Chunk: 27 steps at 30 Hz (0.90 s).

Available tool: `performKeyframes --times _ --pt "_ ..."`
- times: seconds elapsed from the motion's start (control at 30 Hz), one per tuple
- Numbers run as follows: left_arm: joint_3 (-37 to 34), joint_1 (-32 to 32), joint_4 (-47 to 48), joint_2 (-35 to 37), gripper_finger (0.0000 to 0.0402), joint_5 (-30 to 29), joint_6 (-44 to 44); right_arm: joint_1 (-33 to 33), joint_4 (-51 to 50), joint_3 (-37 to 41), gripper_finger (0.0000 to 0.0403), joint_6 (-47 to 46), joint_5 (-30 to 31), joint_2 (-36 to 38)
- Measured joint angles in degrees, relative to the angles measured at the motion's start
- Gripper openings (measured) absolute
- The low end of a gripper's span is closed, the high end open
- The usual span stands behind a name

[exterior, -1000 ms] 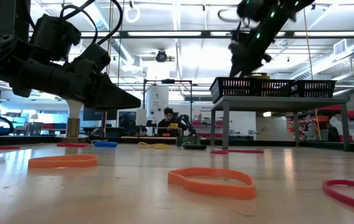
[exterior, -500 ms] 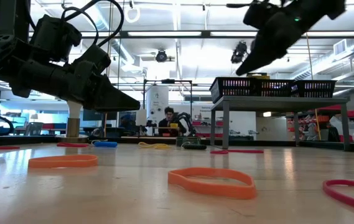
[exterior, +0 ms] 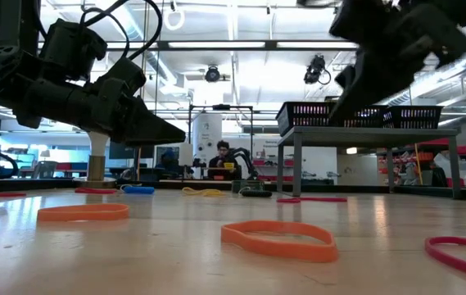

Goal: Pick & Place Office Desk Supplies
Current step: Put the red rubber band into the left black bin on the shelf

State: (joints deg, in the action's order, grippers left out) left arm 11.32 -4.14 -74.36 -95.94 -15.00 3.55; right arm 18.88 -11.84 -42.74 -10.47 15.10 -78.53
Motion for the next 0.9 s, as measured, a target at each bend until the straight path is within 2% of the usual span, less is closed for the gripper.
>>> performKeyframes --times 0.23,0.5,0.67,0.8,0.9 --pt "0.04 0.01 -0.54 0.0 0.013 0.0 -0.15 3.29 1.87 -5.62 0.0086 -3.38 -4.8 -12.54" --pt "0.04 0.0 -0.42 0.0 0.013 -0.01 -0.13 7.79 -6.49 -16.94 0.0173 4.07 -10.61 -23.88" --pt "0.04 0.0 -0.26 0.0 0.013 -0.01 -0.13 11.86 -6.15 -19.62 0.0181 3.91 -16.27 -26.81" --pt "0.04 0.01 -0.37 0.0 0.013 -0.03 -0.11 15.53 -4.63 -21.65 0.0173 5.16 -16.19 -30.75" --pt "0.06 0.01 -0.33 0.0 0.013 -0.02 -0.11 17.25 -4.14 -23.78 0.0164 5.83 -13.26 -33.45"
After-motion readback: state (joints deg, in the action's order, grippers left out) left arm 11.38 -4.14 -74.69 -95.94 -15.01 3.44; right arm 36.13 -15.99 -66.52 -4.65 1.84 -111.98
